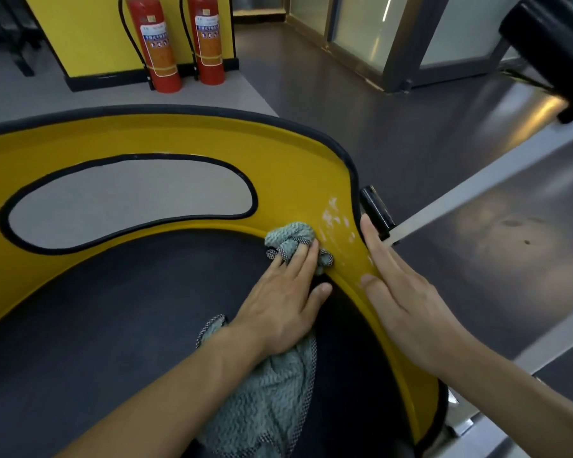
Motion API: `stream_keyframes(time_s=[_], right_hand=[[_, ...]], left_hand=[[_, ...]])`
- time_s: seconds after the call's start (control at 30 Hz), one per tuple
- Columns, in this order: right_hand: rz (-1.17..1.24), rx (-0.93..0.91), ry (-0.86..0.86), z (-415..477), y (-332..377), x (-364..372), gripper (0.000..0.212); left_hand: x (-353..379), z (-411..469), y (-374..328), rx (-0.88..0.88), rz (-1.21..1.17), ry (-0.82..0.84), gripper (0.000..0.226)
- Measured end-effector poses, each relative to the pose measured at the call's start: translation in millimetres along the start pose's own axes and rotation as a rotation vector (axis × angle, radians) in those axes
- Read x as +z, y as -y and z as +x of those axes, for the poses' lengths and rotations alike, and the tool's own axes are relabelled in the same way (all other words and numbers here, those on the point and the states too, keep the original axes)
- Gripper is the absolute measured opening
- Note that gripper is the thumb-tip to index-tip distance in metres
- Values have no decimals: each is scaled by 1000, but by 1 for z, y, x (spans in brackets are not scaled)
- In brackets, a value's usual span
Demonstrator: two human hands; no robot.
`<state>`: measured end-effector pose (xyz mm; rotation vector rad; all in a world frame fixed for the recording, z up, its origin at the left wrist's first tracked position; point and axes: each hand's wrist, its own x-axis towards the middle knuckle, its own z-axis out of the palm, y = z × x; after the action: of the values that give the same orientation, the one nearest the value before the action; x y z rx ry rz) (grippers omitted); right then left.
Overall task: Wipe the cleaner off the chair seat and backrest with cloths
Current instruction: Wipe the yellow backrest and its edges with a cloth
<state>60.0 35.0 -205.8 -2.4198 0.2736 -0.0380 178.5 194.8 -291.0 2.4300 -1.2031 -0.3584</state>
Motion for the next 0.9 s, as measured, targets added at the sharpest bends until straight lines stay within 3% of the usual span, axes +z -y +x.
stream_keyframes(time_s=[0.07, 0.33, 0.47, 0.6, 0.73, 0.9], right_hand=[[12, 21, -1, 0, 0, -1, 65], [5, 26, 28, -2, 3, -3, 65], [-2, 21, 26, -2, 4, -3, 66], [-3, 7, 4, -1, 1, -1, 67], [-2, 5, -9, -1, 0, 0, 67], [-6, 21, 14, -2, 2, -1, 66]], left_hand=[[-2, 2, -1, -2, -15, 6, 69], [-62, 15, -38, 184, 23, -360, 65], [-30, 3, -29, 74, -116, -194, 66], [-1, -4, -13, -20, -79, 1, 68], [-21, 4, -19, -11, -122, -156, 71], [-60, 13, -36, 136, 6, -326, 65]])
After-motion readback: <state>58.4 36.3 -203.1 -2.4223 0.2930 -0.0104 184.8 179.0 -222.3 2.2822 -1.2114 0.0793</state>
